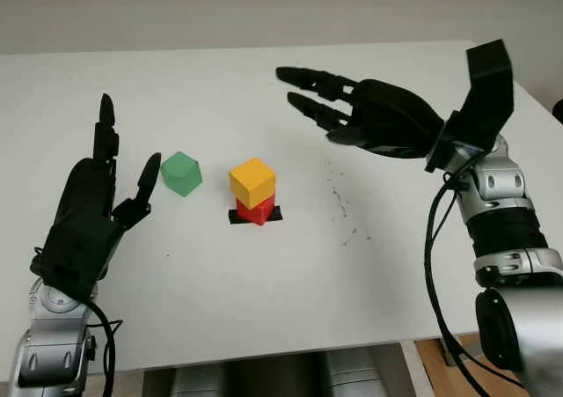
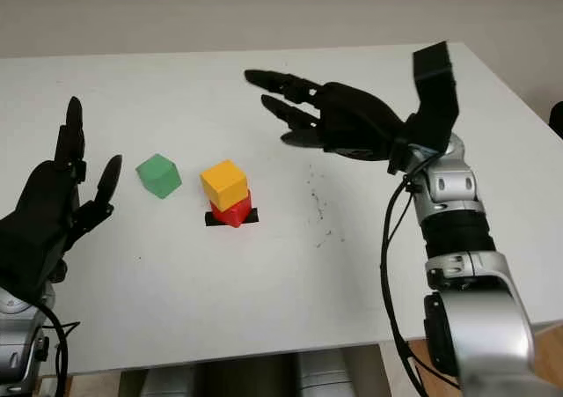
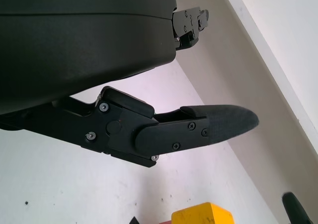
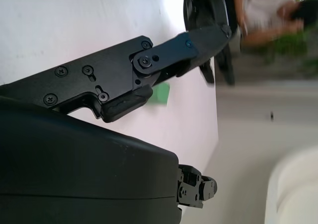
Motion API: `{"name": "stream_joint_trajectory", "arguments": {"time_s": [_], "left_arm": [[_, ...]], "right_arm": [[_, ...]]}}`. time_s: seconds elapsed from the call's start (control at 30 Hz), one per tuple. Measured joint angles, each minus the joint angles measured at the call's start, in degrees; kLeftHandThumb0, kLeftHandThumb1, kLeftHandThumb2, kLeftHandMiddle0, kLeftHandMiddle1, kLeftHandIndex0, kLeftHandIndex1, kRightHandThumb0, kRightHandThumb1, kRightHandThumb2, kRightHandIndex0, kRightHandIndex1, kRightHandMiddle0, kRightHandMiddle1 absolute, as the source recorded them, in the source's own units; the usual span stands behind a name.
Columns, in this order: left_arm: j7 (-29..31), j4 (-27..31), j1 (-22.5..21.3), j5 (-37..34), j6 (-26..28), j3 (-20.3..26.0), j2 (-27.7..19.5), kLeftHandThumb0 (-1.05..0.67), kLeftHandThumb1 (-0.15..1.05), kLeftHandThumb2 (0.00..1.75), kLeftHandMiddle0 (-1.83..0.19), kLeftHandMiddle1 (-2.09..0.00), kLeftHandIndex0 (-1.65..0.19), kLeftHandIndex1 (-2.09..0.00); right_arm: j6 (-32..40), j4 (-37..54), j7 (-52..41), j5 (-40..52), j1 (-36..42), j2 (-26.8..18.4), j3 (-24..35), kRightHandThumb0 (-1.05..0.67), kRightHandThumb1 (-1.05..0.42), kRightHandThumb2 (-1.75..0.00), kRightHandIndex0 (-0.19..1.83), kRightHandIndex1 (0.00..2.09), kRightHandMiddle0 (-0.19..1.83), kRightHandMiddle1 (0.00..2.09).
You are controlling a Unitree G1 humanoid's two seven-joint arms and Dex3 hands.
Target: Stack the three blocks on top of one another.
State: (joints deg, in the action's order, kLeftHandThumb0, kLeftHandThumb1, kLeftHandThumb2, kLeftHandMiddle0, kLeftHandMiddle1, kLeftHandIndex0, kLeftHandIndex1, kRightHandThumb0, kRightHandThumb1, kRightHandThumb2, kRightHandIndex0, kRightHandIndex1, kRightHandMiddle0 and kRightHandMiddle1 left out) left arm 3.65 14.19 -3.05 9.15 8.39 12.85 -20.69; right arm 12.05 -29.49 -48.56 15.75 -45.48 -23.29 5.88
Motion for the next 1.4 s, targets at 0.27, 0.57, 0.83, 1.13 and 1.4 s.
{"name": "stream_joint_trajectory", "arguments": {"time_s": [0.27,0.57,0.83,1.13,1.4], "left_arm": [[-2.7,0.4,-4.1,15.4,8.7,-2.6,-5.7,-0.64,1.03,0.07,-0.18,-0.09,-0.1,-0.13],[5.9,-2.3,-12.3,25.8,18.5,-10.5,-11.7,-0.89,1.05,0.09,-0.13,-0.05,-0.08,-0.09],[13.0,-4.3,-17.7,30.3,25.2,-16.6,-12.6,-0.99,1.05,0.13,-0.11,-0.04,-0.07,-0.07],[14.0,-4.3,-18.5,34.6,28.0,-21.1,-12.2,-1.05,1.05,0.26,-0.1,-0.05,-0.04,-0.06],[14.2,-6.5,-18.5,38.3,31.0,-23.7,-11.4,-1.05,1.05,0.25,-0.14,-0.07,-0.08,-0.07]], "right_arm": [[-0.9,3.1,18.0,0.3,6.3,5.1,4.3,-0.61,-1.05,-0.34,-0.13,0.05,-0.07,0.1],[-1.0,2.3,23.6,0.7,8.2,6.6,5.8,-0.59,-1.05,-0.36,-0.12,0.06,-0.01,0.1],[-0.1,2.3,25.2,1.9,8.6,7.0,6.4,-0.59,-1.05,-0.32,-0.12,0.06,0.01,0.11],[0.3,2.3,26.4,1.8,8.6,7.2,6.2,-0.59,-1.05,-0.27,-0.12,0.06,0.02,0.1],[0.4,2.1,25.7,2.1,8.6,7.2,6.3,-0.57,-1.05,-0.26,-0.13,0.05,0.07,0.11]]}}
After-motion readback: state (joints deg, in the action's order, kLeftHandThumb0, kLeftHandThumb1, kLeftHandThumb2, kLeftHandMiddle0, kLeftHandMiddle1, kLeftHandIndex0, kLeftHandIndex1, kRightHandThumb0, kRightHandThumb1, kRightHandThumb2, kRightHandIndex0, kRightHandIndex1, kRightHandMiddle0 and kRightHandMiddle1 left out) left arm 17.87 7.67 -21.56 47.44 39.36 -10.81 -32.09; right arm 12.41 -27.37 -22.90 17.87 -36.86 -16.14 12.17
